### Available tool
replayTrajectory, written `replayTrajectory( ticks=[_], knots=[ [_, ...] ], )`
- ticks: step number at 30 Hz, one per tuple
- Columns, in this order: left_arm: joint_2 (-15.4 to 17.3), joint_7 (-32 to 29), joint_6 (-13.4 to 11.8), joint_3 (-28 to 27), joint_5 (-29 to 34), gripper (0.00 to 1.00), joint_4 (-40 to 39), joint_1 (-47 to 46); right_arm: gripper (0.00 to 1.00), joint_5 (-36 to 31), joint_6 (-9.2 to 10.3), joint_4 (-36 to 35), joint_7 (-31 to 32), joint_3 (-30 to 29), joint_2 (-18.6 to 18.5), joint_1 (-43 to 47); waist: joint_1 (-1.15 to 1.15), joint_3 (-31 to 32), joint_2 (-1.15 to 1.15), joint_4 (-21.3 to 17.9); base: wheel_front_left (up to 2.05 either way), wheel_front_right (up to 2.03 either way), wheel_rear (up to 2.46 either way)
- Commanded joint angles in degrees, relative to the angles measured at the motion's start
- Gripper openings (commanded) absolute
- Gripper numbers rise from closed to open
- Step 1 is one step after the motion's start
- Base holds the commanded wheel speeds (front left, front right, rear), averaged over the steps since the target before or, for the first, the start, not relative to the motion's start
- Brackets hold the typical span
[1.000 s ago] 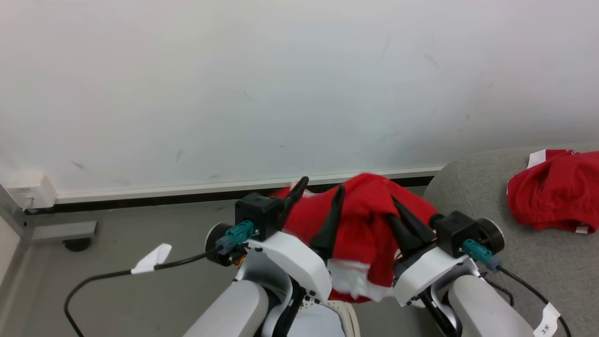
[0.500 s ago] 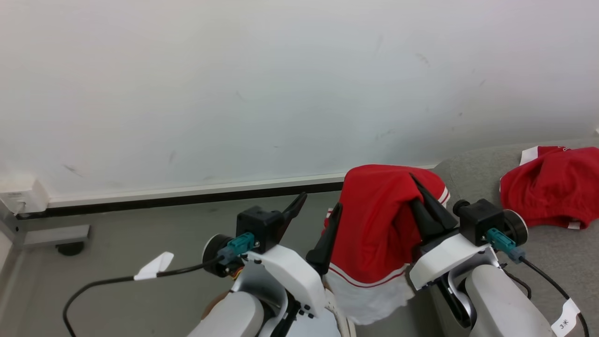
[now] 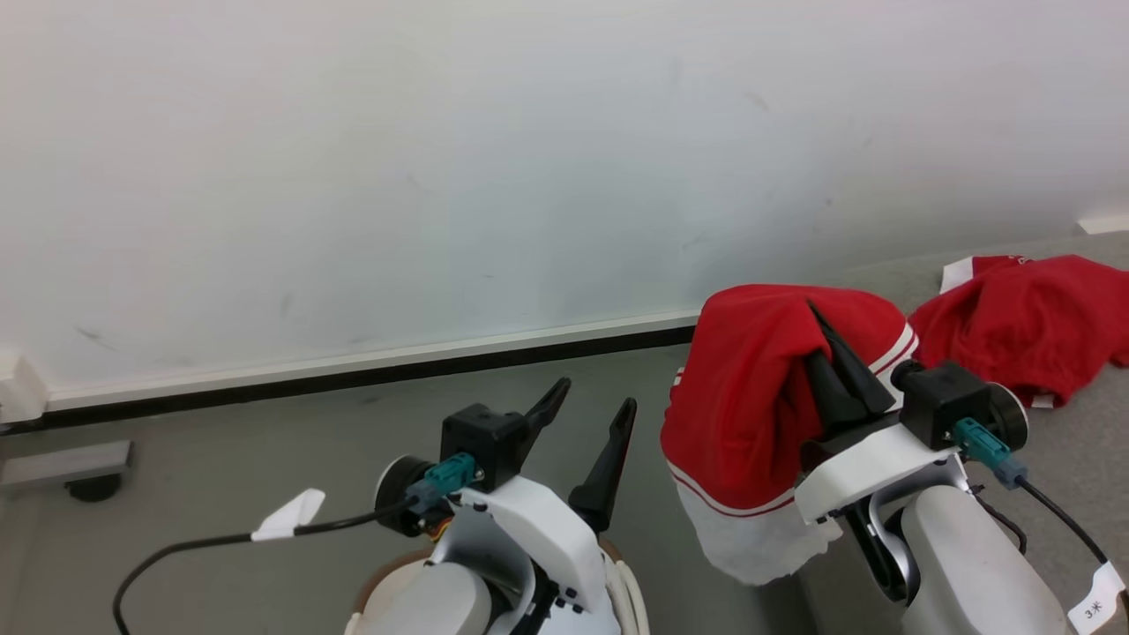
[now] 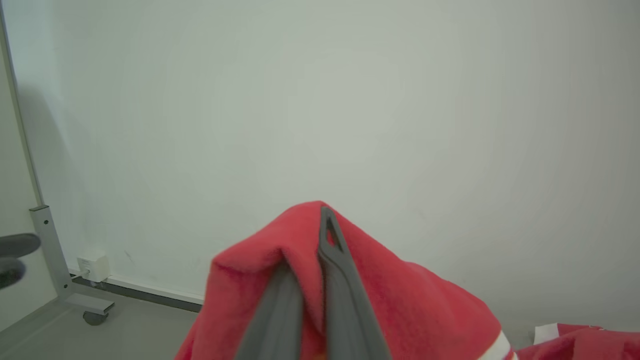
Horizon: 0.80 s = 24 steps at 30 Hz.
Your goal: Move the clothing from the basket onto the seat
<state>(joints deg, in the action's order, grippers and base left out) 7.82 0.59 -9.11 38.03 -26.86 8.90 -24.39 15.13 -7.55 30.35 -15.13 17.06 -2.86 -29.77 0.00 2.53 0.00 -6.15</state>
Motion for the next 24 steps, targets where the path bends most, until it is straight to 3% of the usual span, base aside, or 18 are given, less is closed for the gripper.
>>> replayTrajectory(
  ticks=[1, 24],
  knots=[
    [0.45, 0.12, 0.13, 0.08, -0.81, 1.0, 0.24, 0.76, 0.0, -0.57, 0.14, -0.49, -0.02, -0.54, -0.11, 0.78, 0.0, -0.31, 0.0, -0.82, 0.0, 0.0, 0.0],
    [0.51, 0.18, 1.16, 3.69, 0.99, 1.0, 0.25, -0.44, 0.0, -2.44, 0.13, -8.09, -0.02, -9.2, -0.05, 1.87, 0.0, -7.76, 0.0, -17.22, 0.0, 0.0, 0.0]
  ],
)
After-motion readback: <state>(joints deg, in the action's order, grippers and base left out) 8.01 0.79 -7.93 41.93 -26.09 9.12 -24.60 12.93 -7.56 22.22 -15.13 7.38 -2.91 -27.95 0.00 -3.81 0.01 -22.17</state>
